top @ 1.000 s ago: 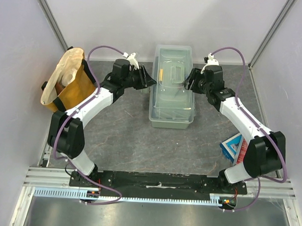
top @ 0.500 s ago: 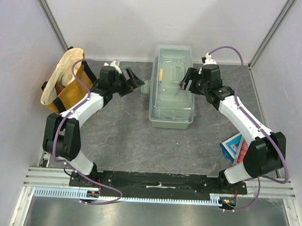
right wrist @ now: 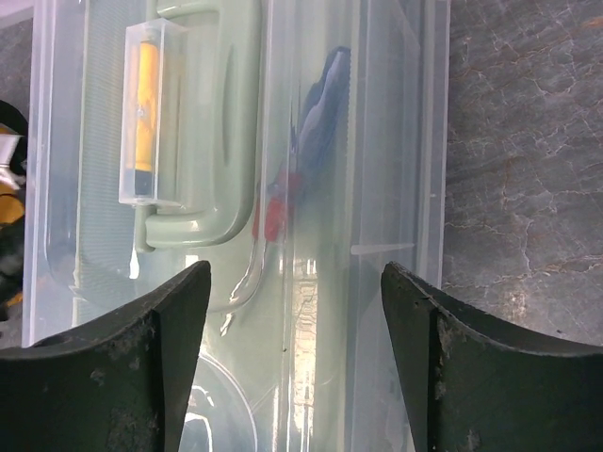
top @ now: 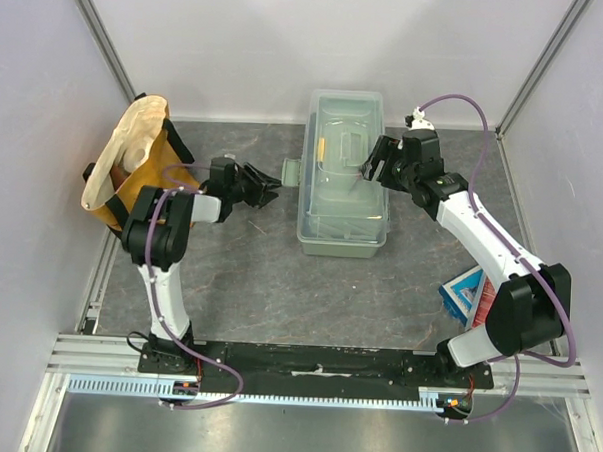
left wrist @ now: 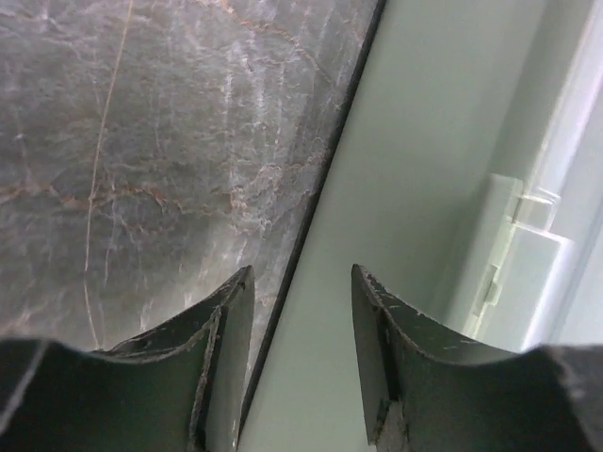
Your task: Pack the tool kit
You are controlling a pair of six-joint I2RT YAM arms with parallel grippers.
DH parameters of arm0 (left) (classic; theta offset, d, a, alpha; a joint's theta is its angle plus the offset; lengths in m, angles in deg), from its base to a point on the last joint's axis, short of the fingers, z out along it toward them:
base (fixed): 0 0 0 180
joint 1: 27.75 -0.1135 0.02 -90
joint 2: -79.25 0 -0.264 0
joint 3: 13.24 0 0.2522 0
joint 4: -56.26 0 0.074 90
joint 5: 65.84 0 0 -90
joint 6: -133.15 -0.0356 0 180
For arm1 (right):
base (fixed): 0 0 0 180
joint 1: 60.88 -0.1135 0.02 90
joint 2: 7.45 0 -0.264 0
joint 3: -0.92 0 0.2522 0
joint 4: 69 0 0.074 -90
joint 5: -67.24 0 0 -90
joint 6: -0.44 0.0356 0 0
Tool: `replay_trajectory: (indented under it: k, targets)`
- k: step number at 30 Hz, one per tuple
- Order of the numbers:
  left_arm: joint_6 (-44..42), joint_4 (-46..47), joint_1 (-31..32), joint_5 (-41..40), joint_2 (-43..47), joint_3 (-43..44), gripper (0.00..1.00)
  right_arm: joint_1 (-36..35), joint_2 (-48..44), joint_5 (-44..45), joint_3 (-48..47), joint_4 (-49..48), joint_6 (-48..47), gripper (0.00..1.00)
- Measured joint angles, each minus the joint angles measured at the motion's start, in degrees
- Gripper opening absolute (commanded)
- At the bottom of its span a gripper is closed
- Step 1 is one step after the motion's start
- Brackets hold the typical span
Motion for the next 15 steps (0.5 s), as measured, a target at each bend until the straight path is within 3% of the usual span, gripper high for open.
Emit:
replay_trajectory:
  k: [9,15]
  targets:
    - [21.57,35.85,1.27,6.86,-16.04,-0.33,0.49,0.02,0.00,0.07,0.07,0.07,0.66,0.78]
    - [32.52,47.63,3.26,6.60,-19.45,0.28,0.49,0.02,0.00,0.07,0.07,0.07,0.66,0.78]
